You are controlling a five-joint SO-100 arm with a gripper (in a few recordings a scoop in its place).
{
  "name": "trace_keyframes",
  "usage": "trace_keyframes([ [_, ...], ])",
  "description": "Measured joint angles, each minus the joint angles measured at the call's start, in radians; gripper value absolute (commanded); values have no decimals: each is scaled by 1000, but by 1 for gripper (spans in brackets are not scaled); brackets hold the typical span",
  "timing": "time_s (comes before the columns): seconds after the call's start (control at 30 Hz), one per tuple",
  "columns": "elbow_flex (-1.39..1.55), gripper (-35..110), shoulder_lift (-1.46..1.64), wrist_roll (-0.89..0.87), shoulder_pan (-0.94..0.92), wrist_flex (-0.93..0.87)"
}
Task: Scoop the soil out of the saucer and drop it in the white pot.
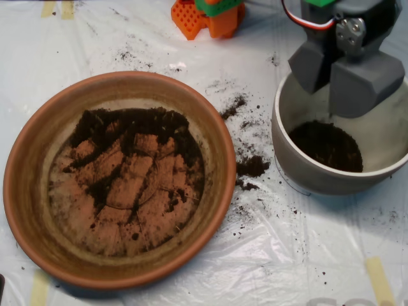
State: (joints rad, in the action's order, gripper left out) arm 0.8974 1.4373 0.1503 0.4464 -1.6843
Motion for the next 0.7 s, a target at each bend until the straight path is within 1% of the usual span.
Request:
trace_keyframes([
  [0.27, -9, 25, 0, 21, 2, -23],
  [0.37, -9, 25, -2, 0, 18, -23],
  [0.47, -9, 21, 0, -31, 23, -20],
  [0.57, -9, 8, 29, -75, 9, -14],
  [0.63, -9, 3, 78, -104, -17, -8],
  [0.7, 3, 2, 155, -127, -52, 5],
])
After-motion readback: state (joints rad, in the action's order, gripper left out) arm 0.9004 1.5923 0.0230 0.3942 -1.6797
